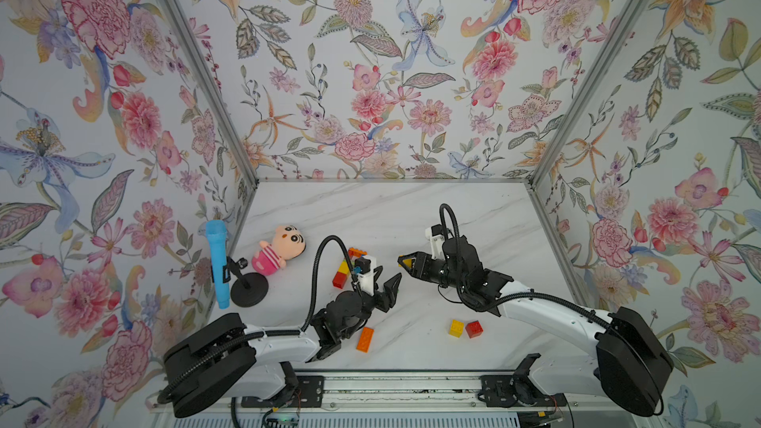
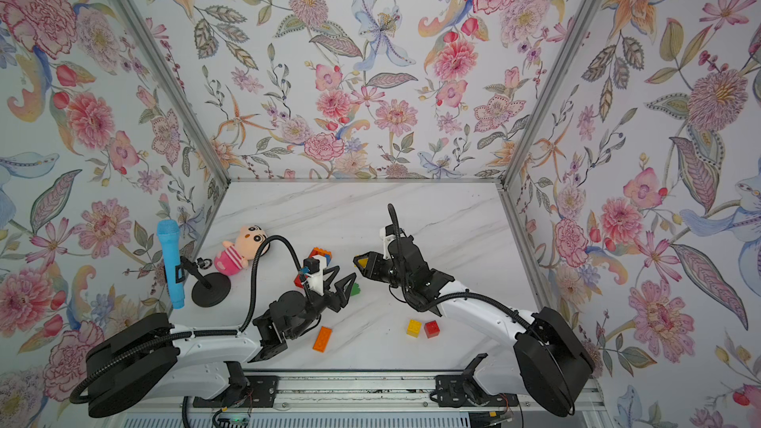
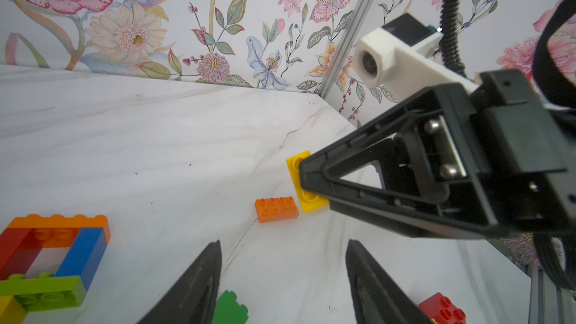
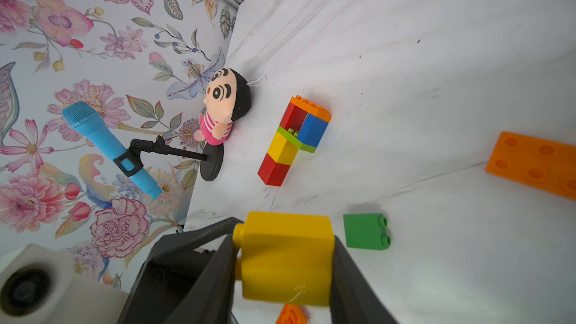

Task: Assemble the letter p with lego
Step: Pick up the lego brick from the center of the board.

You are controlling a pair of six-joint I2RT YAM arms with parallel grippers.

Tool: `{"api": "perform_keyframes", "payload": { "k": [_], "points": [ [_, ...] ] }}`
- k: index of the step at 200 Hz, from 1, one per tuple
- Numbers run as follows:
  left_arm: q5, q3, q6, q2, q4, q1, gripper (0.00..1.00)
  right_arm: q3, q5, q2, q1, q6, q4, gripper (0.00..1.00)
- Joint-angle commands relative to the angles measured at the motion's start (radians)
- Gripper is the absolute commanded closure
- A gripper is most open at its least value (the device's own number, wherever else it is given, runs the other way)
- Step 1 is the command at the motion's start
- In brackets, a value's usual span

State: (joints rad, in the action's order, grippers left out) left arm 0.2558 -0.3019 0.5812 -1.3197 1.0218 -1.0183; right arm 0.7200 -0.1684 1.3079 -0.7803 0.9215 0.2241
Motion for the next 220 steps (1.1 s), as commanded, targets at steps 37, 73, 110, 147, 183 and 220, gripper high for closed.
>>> {"api": "perform_keyframes", "payload": {
  "k": [37,73,110,147,183,220],
  "points": [
    [0.06,-0.051,-0.065,-0.106,0.212,-0.024,0.42,-0.071,0.083,-0.053,-0.032,0.169,0.166,0.59],
    [0.052,-0.103,-0.095,-0.166,0.247,-0.024,0.46,-0.087,0.079,-0.057,-0.045,0.191,0.199,0.6],
    [0.063,-0.102,-0.081,-0.191,0.299,-0.016,0.51,-0.117,0.094,-0.077,-0.054,0.181,0.249,0.61],
    [0.005,-0.117,-0.084,-0.201,0.327,0.0,0.59,-0.143,0.084,-0.07,-0.064,0.171,0.316,0.63],
    [-0.037,-0.103,-0.069,-0.217,0.403,0.016,0.69,-0.146,0.072,-0.065,-0.081,0.162,0.355,0.64],
    [-0.027,-0.096,-0.073,-0.214,0.424,0.023,0.74,-0.157,0.072,-0.059,-0.094,0.165,0.379,0.66]
  ]
}}
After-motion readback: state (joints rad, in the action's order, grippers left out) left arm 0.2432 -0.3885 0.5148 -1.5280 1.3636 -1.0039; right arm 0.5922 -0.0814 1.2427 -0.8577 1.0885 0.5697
